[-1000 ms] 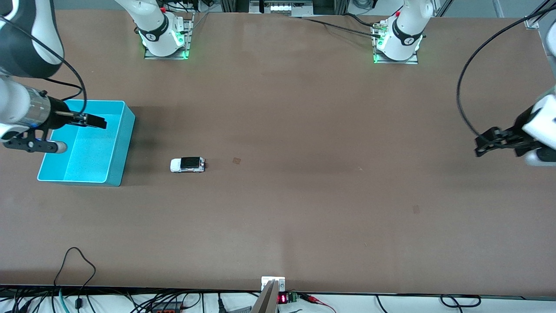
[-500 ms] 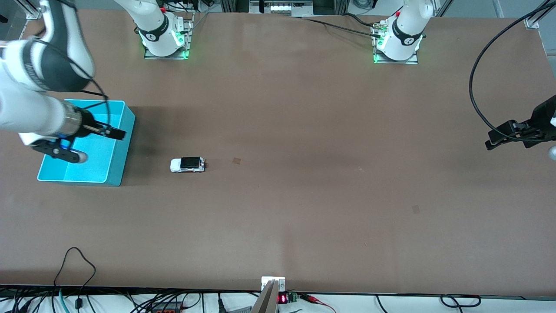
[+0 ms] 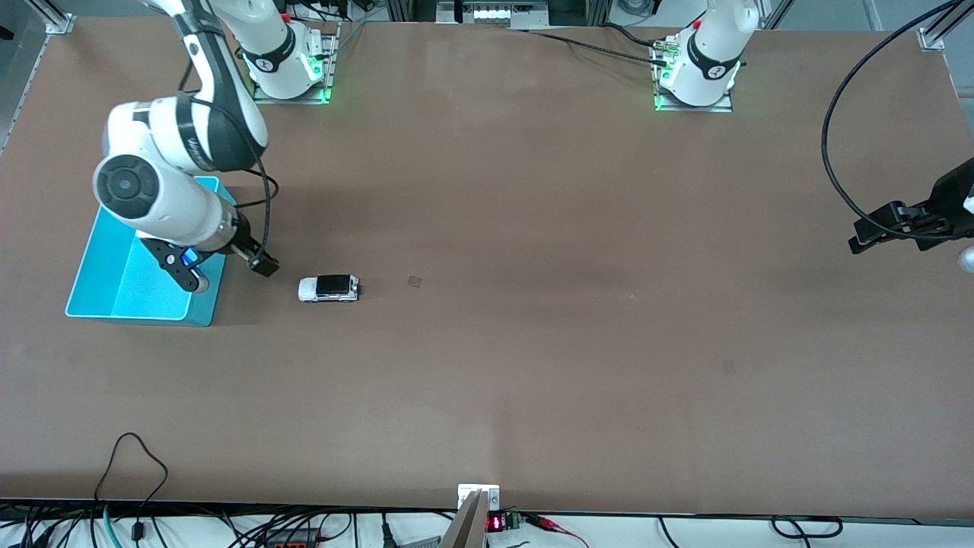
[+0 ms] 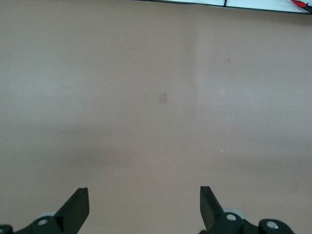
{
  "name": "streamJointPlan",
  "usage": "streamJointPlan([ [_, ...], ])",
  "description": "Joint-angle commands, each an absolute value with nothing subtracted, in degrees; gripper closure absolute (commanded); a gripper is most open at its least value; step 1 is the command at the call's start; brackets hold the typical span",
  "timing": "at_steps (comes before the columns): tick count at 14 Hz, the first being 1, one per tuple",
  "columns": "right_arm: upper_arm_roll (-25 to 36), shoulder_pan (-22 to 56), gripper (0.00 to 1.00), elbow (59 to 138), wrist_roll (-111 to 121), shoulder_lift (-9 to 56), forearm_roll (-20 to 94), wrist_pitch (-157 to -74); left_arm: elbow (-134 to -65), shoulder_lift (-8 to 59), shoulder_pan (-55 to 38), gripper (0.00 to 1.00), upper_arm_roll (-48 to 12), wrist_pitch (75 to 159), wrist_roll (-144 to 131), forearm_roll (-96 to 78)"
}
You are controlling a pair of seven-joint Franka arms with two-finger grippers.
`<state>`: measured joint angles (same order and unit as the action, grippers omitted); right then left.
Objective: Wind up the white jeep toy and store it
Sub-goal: 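Lower the open right gripper over the white jeep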
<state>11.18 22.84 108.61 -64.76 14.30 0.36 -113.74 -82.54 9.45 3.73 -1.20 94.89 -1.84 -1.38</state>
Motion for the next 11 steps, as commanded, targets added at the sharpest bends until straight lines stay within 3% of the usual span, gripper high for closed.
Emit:
streamJointPlan([
  [1,12.4,24.6,0.00,108.7,-76.6,16.5,1.0,-117.6,-81.6,9.0,2.7,0.00,-0.3,93.6,-1.8,-1.6],
  [4,13.8,25.4,0.00,108.8,-84.1,17.9,10.4,-122.0,-81.3,9.0,3.0,0.00,0.3,93.7,-2.1,-2.4],
  [11,14.0,26.2,0.00,108.0,-92.5,23.2,14.1,-125.8,-80.9,9.0,3.3,0.00,0.0,90.9,3.5,-2.3],
])
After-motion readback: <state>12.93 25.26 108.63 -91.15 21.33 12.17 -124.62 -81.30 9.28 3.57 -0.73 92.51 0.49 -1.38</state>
